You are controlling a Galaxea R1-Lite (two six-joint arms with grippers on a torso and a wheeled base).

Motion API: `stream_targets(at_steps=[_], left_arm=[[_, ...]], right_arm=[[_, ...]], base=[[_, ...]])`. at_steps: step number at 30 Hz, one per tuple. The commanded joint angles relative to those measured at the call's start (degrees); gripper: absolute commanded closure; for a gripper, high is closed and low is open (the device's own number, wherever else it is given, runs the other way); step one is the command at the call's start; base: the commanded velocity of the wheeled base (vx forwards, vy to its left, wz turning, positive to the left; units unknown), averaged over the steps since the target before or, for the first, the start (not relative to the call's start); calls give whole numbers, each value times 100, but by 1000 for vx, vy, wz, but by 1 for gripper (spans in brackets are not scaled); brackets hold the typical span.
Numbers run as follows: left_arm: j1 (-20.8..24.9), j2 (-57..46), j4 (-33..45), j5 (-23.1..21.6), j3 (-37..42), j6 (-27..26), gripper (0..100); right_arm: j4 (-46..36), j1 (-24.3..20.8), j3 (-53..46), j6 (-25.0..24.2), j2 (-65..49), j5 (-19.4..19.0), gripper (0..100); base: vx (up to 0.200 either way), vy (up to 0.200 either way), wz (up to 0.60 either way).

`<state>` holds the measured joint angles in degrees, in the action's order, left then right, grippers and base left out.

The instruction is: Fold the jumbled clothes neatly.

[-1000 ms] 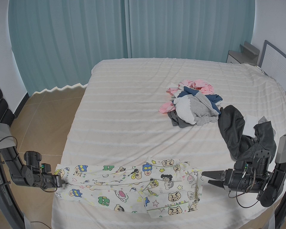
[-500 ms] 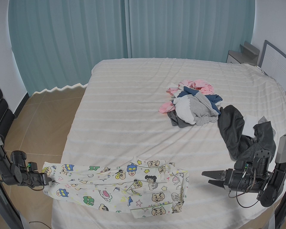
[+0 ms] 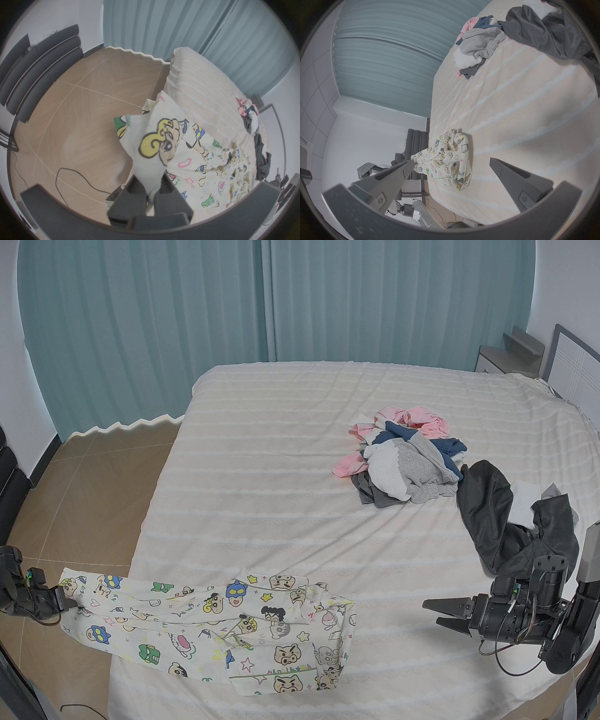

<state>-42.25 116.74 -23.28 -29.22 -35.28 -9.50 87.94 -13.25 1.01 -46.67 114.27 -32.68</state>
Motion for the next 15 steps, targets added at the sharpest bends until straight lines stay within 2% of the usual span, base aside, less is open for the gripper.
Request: stream_targets(at_steps=[1,9,15], left_arm=[[-538,-301,518,-286,-656,-8,100],[-1180,-186,1467,-541,-1614,0,100],[-1075,-635,2056,-594,-1526,-87,100]], right_arm=[[4,-2,-101,0,7,-1,0],[4,-2,-101,0,7,-1,0],[4,-2,-101,0,16,-1,0]], base=[[0,0,0],[0,0,0],[0,0,0]])
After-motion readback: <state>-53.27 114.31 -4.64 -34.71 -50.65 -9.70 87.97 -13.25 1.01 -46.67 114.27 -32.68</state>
